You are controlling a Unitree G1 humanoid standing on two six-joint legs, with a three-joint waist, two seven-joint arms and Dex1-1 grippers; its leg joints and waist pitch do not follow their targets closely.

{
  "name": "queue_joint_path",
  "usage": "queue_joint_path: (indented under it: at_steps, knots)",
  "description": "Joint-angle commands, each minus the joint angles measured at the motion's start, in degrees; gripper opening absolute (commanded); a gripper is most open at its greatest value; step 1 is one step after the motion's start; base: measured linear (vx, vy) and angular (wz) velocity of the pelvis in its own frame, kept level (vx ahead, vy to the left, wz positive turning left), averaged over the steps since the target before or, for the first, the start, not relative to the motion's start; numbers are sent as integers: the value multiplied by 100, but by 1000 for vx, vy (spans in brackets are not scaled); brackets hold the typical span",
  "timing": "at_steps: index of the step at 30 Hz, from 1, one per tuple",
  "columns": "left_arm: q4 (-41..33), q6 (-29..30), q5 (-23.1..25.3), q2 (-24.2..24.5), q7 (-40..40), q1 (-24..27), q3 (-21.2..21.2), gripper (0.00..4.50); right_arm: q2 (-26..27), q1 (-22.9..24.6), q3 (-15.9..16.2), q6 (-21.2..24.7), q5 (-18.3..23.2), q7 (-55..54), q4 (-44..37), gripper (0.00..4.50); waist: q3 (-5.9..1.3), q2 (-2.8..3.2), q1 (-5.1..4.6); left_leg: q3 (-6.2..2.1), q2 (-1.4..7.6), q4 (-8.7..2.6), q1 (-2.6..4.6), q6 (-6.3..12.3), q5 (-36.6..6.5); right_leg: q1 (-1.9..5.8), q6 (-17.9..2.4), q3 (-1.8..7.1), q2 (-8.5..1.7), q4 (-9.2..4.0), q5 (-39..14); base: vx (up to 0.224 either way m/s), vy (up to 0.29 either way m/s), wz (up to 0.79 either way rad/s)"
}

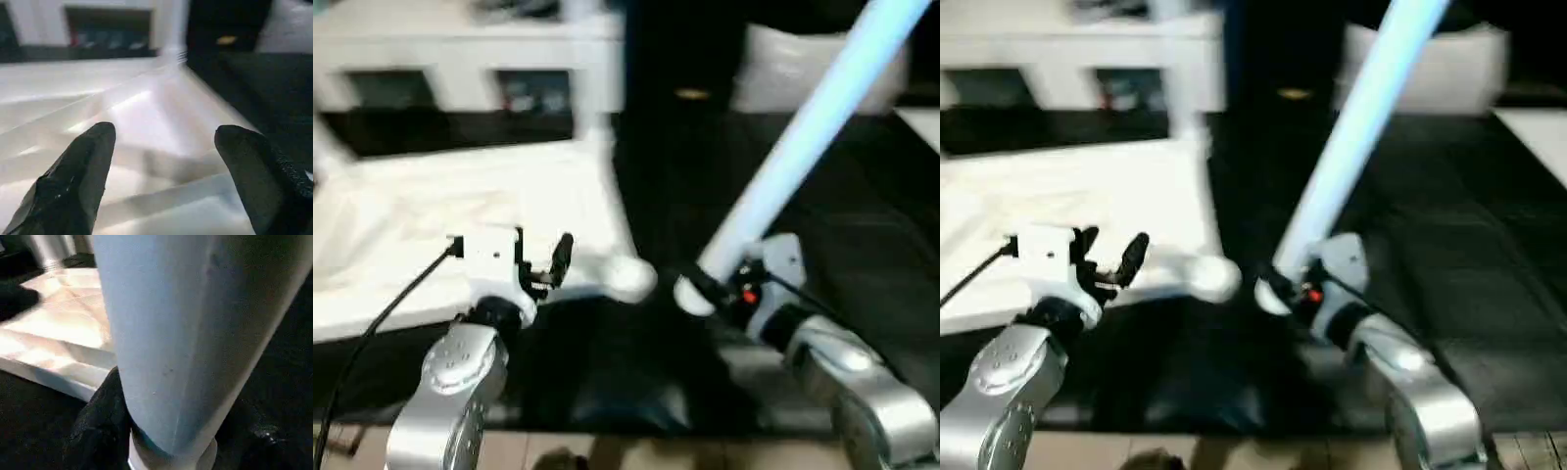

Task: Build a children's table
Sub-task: Pick table leg, then insert table leg to table base

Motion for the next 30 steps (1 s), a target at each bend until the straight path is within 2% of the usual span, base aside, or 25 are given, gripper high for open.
queue_joint_path:
  at_steps: [1, 3, 4, 5, 6, 7, 8, 9, 10, 11, 12, 13, 14, 15, 16, 17, 18, 19, 20, 22, 23, 24, 25, 26, 30]
  knots:
    - [-54, 26, 12, -31, -8, -47, -103, 380, -151, 1, -162, -131, -32, -12, -36, 189, -469, 239, -253, -919, 994, -762, 899, 1067, -1534, -837, 268, 212, -138, 254, -80, 194, 82, 11]
    - [-55, -54, -12, -55, -20, -39, -102, 380, -189, -2, -182, -197, -68, -16, -1, 189, -461, 130, -258, -540, 756, -667, 650, 2005, 676, -1184, 676, 258, -200, 397, 622, 186, 67, 10]
    - [-58, -83, -40, -71, -40, -36, -96, 380, -204, -9, -200, -254, -115, -23, 19, 189, -479, 56, -269, -442, 729, -661, 554, 2195, 1236, -1225, 689, 317, -263, 333, 959, 165, -12, 7]
    - [-70, -14, -64, -35, -101, -32, -137, 380, -233, -13, -229, -358, -137, 22, 34, 189, -532, -164, -191, -116, 405, -370, 388, 2201, 2182, -1250, 388, 537, -454, -237, 2116, 165, -12, 7]
    - [-86, 16, -131, 56, -299, -2, -225, 380, -194, 3, -345, -523, -96, 78, 46, 189, -585, -443, -98, 148, -267, -137, -12, 1703, 1341, -755, 220, 867, -662, -641, 2955, 70, -42, 12]
    - [-95, 20, -166, 97, -390, 12, -261, 380, -175, 4, -390, -560, -82, 79, 55, 189, -671, -752, -38, 164, -459, 41, -246, 1397, 673, -446, 374, 1141, -752, -892, 2813, 68, -52, 11]
    - [-114, -4, -218, 175, -561, 39, -320, 380, -167, -2, -450, -630, -97, 56, 75, 189, -664, -612, 13, -65, -312, 12, -309, 908, 736, -220, 27, 1206, -1067, -646, 4102, 68, -52, 11]
    - [-131, -31, -305, 243, -741, 68, -355, 398, -195, -10, -497, -693, -115, 62, 101, 189, -662, -549, 56, -53, -341, -62, -276, 448, 1270, -307, 84, 943, -832, -546, 5630, 124, -76, 2]
    - [-126, 7, -418, 302, -908, 80, -365, 408, -255, -20, -511, -729, -176, 51, 128, 189, -657, -509, 47, -38, -328, -125, -294, 311, 1285, -304, 58, 880, -755, -531, 5923, 59, -63, -4]
    - [-94, 40, -521, 493, -1231, 67, -430, 416, -356, -35, -533, -764, -155, 119, 156, 189, -660, -380, 46, -54, -259, -239, -329, 130, 1240, -275, -65, 801, -587, -502, 5633, 59, -63, -4]
    - [-72, 24, -526, 641, -1424, 53, -493, 416, -391, -36, -546, -775, -105, 170, 164, 189, -651, -280, 23, -63, -105, -343, -240, 155, 1124, -372, -339, 755, -474, -542, 4538, 0, 0, 0]
    - [-50, 14, -523, 758, -1568, 36, -540, 426, -411, -38, -553, -770, -97, 177, 174, 189, -628, -234, 5, -77, 1, -400, -194, 213, 1090, -440, -550, 714, -419, -576, 3755, -54, -11, -1]
    - [7, -2, -567, 1004, -1925, -37, -628, 439, -398, -49, -581, -902, -148, 137, 221, 189, -588, -203, -51, -109, 148, -463, -185, 274, 924, -493, -881, 651, -412, -640, 2200, -54, -11, -1]
    - [33, -2, -606, 1122, -2107, -77, -662, 447, -357, -43, -604, -1039, -188, 94, 246, 189, -539, -210, -43, -90, 218, -505, -128, 377, 360, -563, -1055, 650, -457, -753, 950, -78, 13, -5]
    - [65, 11, -636, 1248, -2276, -132, -688, 447, -370, -35, -602, -933, -170, 74, 236, 189, -482, -216, -51, -73, 237, -541, -103, 408, -144, -608, -1084, 660, -461, -818, 261, -87, 34, 6]
    - [118, 83, -712, 1505, -2629, -245, -745, 450, -400, -20, -582, -761, -110, 139, 228, 189, -422, -233, -72, -43, 235, -579, -55, 351, -1056, -638, -989, 668, -494, -934, -955, -87, 34, 6]
    - [129, 97, -725, 1556, -2697, -267, -758, 450, -403, -18, -580, -733, -99, 152, 229, 189, -390, -224, -76, -36, 228, -599, 12, 219, -1650, -711, -766, 671, -520, -1013, -1820, -87, 21, 10]
    - [191, 125, -757, 1764, -2977, -354, -817, 450, -386, -19, -586, -695, -66, 184, 256, 189, -365, -224, -100, -34, 231, -616, 19, 150, -1862, -738, -652, 665, -520, -1045, -2098, -82, 5, 6]
    - [228, 117, -780, 1891, -3142, -390, -848, 450, -383, -14, -579, -694, -56, 210, 271, 189, -375, -236, -137, -44, 227, -639, -7, 12, -2054, -729, -367, 653, -543, -1093, -2487, -82, 5, 6]
    - [302, 92, -812, 2091, -3420, -460, -902, 450, -441, -15, -526, -712, -35, 319, 294, 189, -390, -254, -150, -55, 218, -640, -33, 5, -2002, -724, -259, 665, -567, -1102, -2604, -67, -2, 1]
    - [459, 68, -894, 2404, -3919, -591, -992, 450, -483, 0, -485, -777, 43, 454, 297, 189, -407, -313, -176, -50, 213, -639, -72, 27, -1874, -711, -197, 674, -583, -1123, -2682, -61, -4, 0]
    - [538, 15, -868, 2502, -4058, -647, -1026, 433, -478, -4, -493, -785, 63, 463, 301, 189, -419, -277, -151, -51, 193, -635, -61, 65, -1795, -736, -134, 688, -589, -1128, -2806, 0, 0, 0]
    - [698, -92, -790, 2593, -4206, -751, -1069, 422, -477, -20, -494, -822, 59, 479, 337, 189, -425, -270, -162, -40, 191, -625, -59, 70, -1736, -748, -140, 686, -584, -1127, -2763, 0, 0, 0]
    - [860, -183, -752, 2652, -4352, -853, -1093, 414, -480, -34, -486, -861, 47, 501, 375, 189, -422, -285, -174, -48, 199, -639, -119, 77, -1624, -712, -134, 669, -591, -1123, -2714, 0, 0, 0]
    - [1562, -521, -563, 2990, -5055, -1295, -1331, 373, -474, -36, -450, -948, 1, 571, 463, 189, -470, -220, -146, -10, 235, -639, -92, 55, -1464, -727, -366, 661, -584, -1085, -2168, 0, 0, 0]
